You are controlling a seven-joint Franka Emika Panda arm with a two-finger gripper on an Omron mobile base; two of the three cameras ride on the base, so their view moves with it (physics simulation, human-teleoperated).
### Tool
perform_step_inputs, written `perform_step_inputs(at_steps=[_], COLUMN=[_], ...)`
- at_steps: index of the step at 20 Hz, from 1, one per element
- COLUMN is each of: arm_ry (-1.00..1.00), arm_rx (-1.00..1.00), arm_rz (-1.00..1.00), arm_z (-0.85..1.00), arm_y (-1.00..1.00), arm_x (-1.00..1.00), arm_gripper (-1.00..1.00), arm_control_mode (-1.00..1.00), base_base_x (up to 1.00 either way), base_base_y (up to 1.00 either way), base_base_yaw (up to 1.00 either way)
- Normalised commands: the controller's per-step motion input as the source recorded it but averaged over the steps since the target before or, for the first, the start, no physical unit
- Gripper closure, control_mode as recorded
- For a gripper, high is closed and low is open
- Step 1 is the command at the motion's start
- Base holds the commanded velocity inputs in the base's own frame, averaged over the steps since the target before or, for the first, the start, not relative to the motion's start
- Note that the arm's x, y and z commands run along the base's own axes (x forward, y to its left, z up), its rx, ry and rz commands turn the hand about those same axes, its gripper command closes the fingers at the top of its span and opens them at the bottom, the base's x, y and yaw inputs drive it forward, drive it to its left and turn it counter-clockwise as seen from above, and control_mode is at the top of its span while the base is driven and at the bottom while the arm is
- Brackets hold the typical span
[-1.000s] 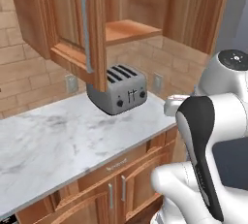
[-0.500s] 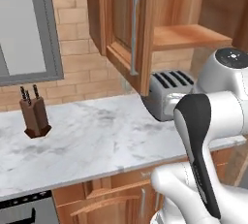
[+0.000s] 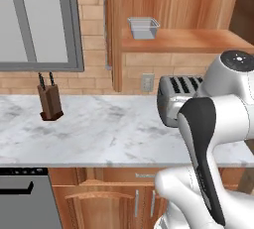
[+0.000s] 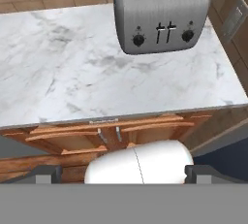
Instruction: Retrieve the tupperware and aluminum foil from the cabinet and place them on the dining counter near the plate with steak and sweet potato to prepare for storing leftovers.
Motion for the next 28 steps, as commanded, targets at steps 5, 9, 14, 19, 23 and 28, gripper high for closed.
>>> perform_step_inputs(at_steps=[5, 9, 14, 19, 23, 28], arm_ry=[0.0, 0.0, 0.0, 0.0, -0.03, -0.18], arm_rx=[0.0, 0.0, 0.0, -0.01, 0.0, -0.03], arm_rz=[0.0, 0.0, 0.0, -0.02, -0.01, 0.04], arm_z=[0.0, 0.0, 0.0, 0.0, 0.2, 0.71], arm_y=[0.0, 0.0, 0.0, 0.03, 0.0, 0.0], arm_x=[0.0, 0.0, 0.0, 0.13, 0.46, 0.58], arm_gripper=[-1.0, -1.0, -1.0, -1.0, -1.0, -1.0], arm_control_mode=[1.0, 1.0, 1.0, -1.0, -1.0, -1.0], base_base_x=[0.19, 0.67, 0.86, 0.68, 0.0, 0.0], base_base_y=[-0.42, 0.03, 0.09, 0.19, 0.0, 0.0], base_base_yaw=[0.12, 0.0, 0.0, -0.02, 0.0, 0.0])
